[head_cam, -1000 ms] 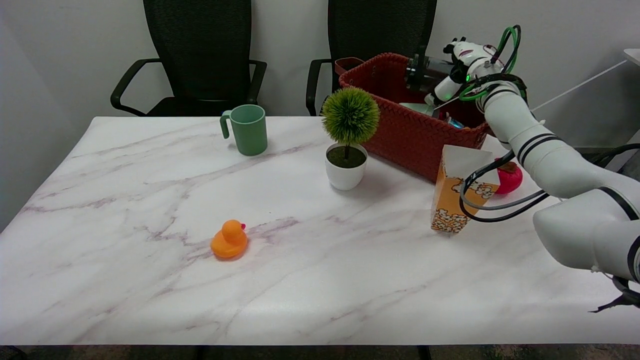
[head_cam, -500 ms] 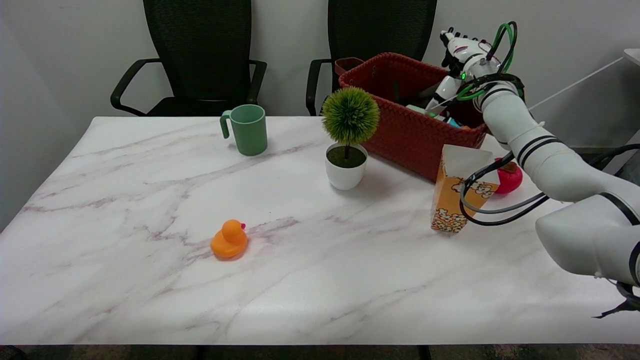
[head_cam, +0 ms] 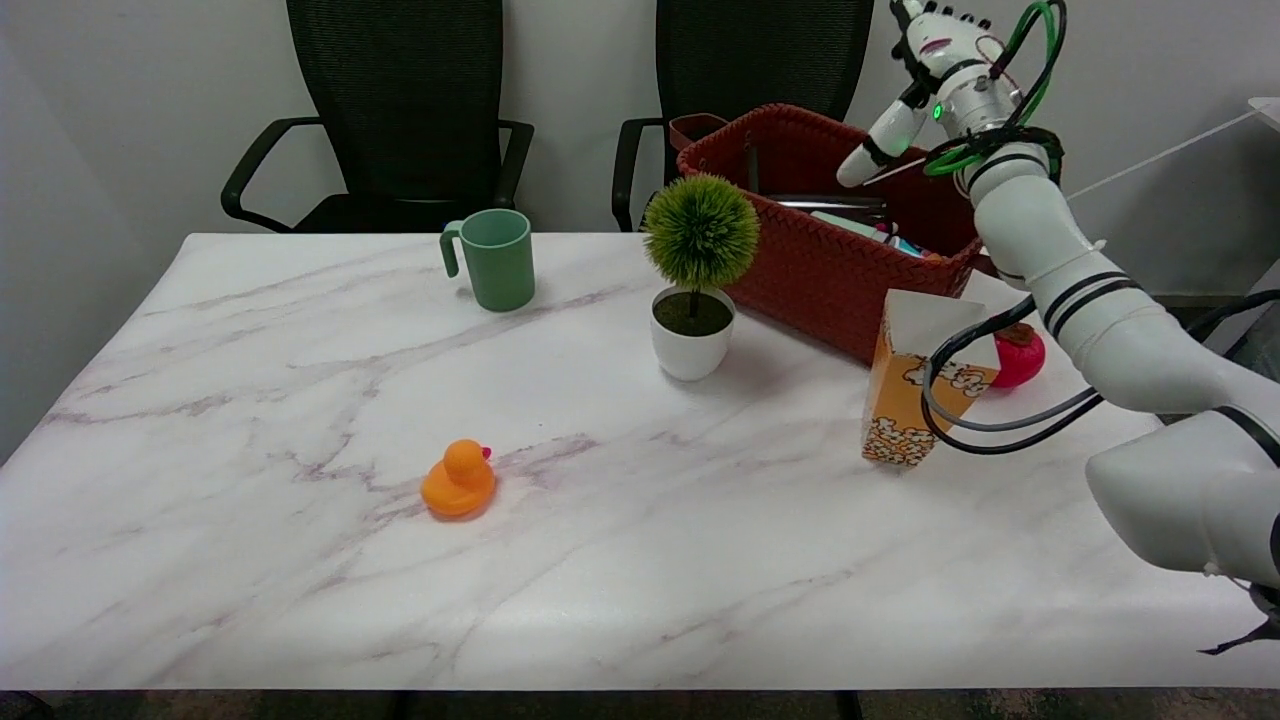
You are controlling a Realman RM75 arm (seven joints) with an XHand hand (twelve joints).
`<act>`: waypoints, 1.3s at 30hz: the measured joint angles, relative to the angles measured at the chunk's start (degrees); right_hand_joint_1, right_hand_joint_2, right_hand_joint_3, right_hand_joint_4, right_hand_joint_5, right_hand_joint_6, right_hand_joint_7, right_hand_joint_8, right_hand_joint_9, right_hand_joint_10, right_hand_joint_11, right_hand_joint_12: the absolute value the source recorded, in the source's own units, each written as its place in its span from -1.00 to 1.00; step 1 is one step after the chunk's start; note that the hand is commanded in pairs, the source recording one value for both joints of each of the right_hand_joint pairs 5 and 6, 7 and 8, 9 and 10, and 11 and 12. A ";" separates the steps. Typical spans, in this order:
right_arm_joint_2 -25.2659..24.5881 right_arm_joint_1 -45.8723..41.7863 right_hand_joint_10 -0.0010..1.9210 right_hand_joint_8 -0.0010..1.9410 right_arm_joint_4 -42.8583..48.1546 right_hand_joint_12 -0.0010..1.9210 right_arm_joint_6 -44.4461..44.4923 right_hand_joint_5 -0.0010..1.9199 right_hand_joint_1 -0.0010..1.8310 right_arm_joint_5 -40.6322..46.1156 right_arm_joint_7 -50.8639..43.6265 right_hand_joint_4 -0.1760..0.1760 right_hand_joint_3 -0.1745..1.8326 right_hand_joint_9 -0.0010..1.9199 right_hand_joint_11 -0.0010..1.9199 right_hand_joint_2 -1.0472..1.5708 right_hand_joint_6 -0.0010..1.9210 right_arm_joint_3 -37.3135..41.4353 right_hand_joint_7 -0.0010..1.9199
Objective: Place the black bottle into the brown storage basket.
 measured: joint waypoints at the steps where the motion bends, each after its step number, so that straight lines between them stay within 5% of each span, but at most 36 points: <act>1: 0.16 -0.48 -0.47 -0.54 1.13 -0.56 0.51 -0.92 0.30 0.27 -0.04 0.00 -0.34 -0.47 -0.56 -0.43 -0.92 0.28 -0.54; 25: 4.89 -29.05 -0.47 -0.51 43.85 -0.59 27.62 -0.96 0.32 3.26 -1.18 0.00 -0.17 -0.47 -0.59 -0.13 -0.96 11.38 -0.50; 39: 4.09 -41.22 -0.45 -0.42 55.95 -0.53 51.78 -0.94 0.22 -9.61 -0.96 0.00 -0.12 -0.45 -0.53 -0.03 -0.94 0.89 -0.42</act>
